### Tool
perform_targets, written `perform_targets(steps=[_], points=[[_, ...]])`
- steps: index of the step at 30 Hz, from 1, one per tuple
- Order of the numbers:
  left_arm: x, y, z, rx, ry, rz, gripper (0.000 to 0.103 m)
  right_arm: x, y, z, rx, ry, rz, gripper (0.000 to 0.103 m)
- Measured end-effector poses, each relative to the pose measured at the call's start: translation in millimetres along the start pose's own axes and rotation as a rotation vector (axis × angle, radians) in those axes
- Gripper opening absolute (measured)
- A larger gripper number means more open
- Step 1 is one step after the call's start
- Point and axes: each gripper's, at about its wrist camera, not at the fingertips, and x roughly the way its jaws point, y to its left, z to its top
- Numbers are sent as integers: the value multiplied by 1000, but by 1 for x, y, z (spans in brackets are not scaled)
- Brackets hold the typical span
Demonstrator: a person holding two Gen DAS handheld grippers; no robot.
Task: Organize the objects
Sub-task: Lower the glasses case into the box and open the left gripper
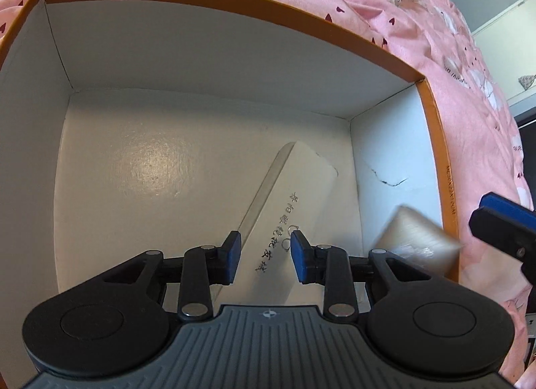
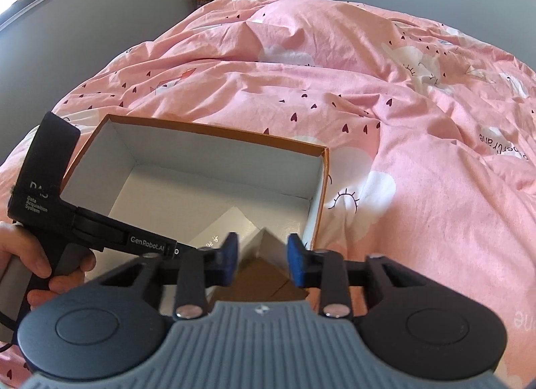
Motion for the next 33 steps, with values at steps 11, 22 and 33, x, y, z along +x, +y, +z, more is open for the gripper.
perform_targets(steps=[11, 22, 33], points=[[7, -2, -8, 43, 47, 40, 37, 27, 13, -5, -120, 156, 64, 41], [3, 5, -8, 45, 56, 24, 36, 79, 42, -11, -472, 367, 56, 62], [5, 8, -1, 32, 80, 5, 32, 95, 42, -16, -489, 384, 46, 46]])
